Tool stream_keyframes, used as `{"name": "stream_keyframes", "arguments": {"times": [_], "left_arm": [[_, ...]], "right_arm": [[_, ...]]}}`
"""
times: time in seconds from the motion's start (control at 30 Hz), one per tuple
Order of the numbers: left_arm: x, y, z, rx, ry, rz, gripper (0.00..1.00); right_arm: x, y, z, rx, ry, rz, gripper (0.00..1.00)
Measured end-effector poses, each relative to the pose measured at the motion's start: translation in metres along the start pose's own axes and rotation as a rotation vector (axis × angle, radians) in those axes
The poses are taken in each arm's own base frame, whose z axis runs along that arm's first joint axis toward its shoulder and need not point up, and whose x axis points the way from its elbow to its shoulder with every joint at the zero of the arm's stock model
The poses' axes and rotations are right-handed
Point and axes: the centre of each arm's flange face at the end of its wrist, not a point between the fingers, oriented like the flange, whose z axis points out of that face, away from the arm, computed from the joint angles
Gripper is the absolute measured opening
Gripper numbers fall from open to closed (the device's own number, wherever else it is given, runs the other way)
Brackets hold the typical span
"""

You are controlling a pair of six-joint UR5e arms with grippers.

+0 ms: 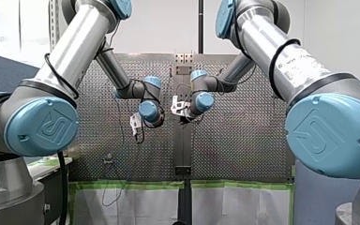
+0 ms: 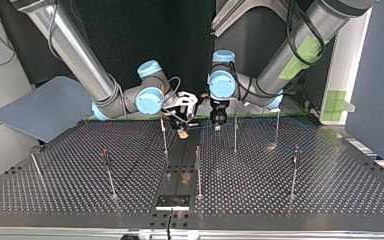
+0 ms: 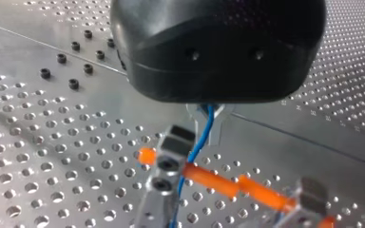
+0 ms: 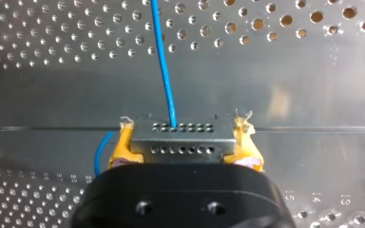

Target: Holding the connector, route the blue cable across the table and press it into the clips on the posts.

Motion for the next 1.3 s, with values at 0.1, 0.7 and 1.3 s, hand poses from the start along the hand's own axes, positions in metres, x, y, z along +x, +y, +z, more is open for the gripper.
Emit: {"name": "stream_keyframes", "arguments": {"times": [0.1,0.7,1.3], "left_arm": [[-0.001,0.0,0.0,-0.005,-0.003,0.002,0.0],[-0.077,-0.02,-0.035,0.016,-0.072,0.006,0.0],[-0.153,-0.037,-0.09,0.023,-0.141,0.009,0.0]], "right_arm": [[0.001,0.002,0.0,-0.002,0.001,-0.001,0.0],[0.087,-0.014,-0.043,0.012,0.091,0.005,0.0],[0.181,-0.034,-0.123,0.02,0.16,0.004,0.0]]}}
